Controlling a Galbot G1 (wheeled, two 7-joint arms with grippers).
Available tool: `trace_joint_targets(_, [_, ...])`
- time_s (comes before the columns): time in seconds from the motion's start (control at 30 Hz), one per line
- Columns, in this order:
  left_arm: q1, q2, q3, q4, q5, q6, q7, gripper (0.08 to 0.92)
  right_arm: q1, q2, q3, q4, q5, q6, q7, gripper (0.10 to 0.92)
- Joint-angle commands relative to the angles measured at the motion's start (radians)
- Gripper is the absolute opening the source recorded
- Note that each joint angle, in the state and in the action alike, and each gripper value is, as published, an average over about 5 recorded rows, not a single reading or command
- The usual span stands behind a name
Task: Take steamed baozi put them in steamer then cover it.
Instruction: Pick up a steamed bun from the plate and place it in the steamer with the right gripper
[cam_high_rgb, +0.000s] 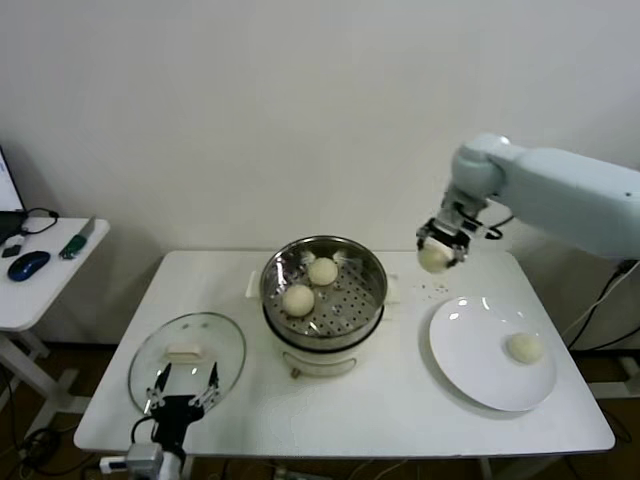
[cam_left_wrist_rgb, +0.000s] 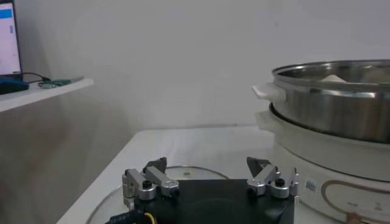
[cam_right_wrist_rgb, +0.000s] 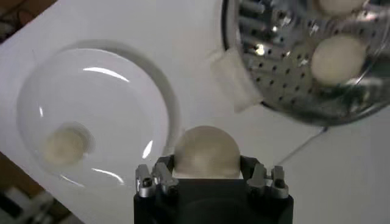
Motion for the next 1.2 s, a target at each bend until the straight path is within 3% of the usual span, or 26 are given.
trace_joint_targets(0.03, [0.003,0.006,-0.005,-0.003,-0.005,0.005,-0.001,0.823,0.094,0.229,-0.018,0.017,-0.008,0.128,-0.017,0.702])
trace_joint_targets(0.53, [0.015,0.009,-0.019,-0.017,-0.045,0.003,-0.001,0.823,-0.083,0.432,-0.037,-0.016,-0.058,0.161,-0.030,0.704])
trace_joint_targets(1.2, [-0.006,0.018,-0.020,0.009,-0.055,0.003,0.003,0.823,-0.162,0.457,-0.077,-0.036,-0.092,0.194,-0.026,0.715])
